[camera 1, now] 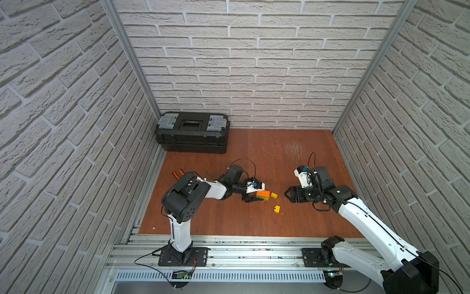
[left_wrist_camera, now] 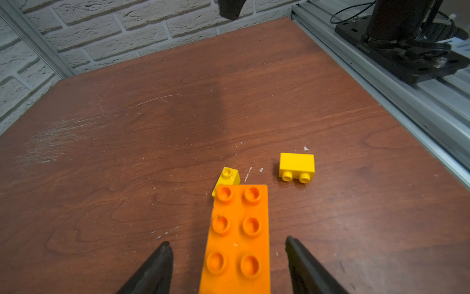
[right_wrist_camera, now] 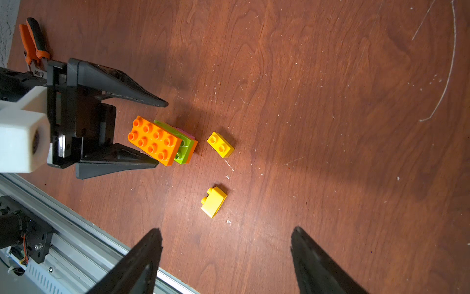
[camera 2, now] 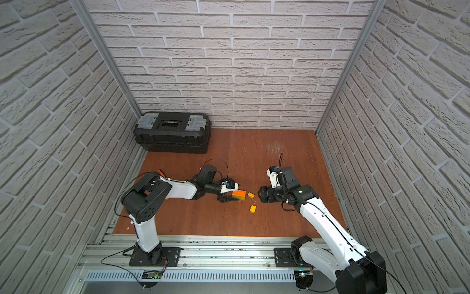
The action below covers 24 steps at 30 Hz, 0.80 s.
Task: Assemble a carrot with lego
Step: Adjust the lego brick at the center of the board.
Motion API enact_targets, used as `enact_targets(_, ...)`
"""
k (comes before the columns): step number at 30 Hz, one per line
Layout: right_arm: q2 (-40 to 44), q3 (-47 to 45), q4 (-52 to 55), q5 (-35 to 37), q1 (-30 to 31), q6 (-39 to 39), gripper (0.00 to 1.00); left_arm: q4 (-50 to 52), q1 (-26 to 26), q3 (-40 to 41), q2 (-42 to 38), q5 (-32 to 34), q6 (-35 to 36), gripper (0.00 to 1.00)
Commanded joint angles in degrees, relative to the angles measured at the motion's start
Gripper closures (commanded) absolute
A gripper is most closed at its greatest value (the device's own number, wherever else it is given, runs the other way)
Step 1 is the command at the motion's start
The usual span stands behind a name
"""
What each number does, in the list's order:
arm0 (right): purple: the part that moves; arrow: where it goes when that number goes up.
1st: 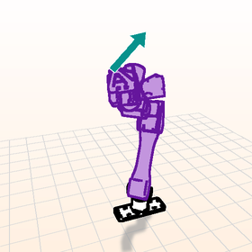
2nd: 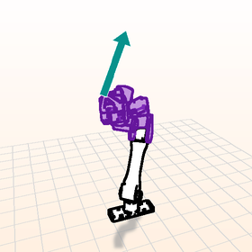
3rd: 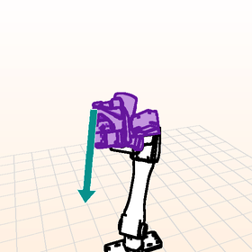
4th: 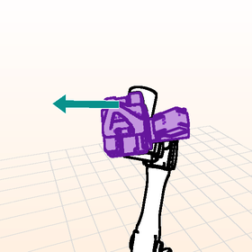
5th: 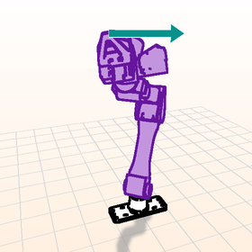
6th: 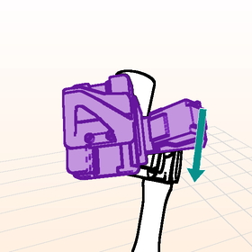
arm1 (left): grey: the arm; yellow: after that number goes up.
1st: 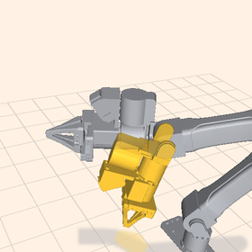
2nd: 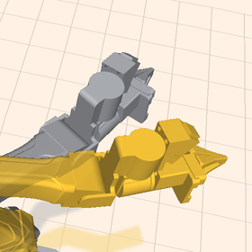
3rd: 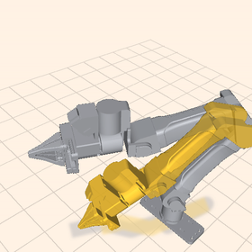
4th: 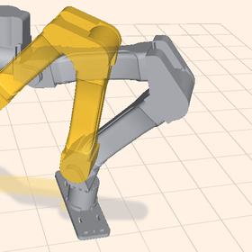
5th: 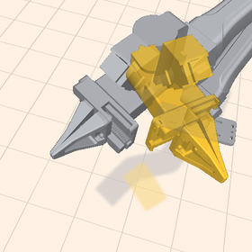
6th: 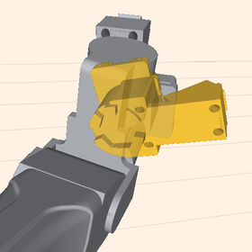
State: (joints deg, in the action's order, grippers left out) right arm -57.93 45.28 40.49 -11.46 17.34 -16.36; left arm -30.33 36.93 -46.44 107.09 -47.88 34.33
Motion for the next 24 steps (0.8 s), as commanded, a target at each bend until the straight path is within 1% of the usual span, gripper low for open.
enact_targets(1, -0.32, -1.06, -0.94, 0.30, -0.29, -0.68, 0.19, -9.48, -0.59, 1.24, -0.18, -2.15, -4.50, 0.29)
enact_targets(5, -1.59, -1.15, -1.24, 0.28, -0.29, -0.88, 0.19, -11.61, -0.87, 1.60, 0.44, -2.58, -5.05, 0.31)
enact_targets(9, -2.52, -1.33, -1.22, 0.30, -0.29, -1.02, 0.20, -11.64, -0.89, 1.78, 0.33, -3.34, -4.95, 0.34)
enact_targets(14, -3.59, -0.72, -1.11, -0.02, -0.29, -1.39, 0.20, -6.98, -0.85, 1.30, -1.03, -4.76, -2.88, 0.40)
enact_targets(18, -4.09, 0.48, -0.61, 0.08, -0.30, -1.19, 0.20, -1.59, -0.55, 1.13, -2.63, -4.80, -0.77, 0.40)
enact_targets(24, -4.58, 1.04, -0.58, 0.13, -0.29, -0.69, 0.20, -0.44, 0.27, 1.54, -3.26, -2.11, -1.44, 0.40)
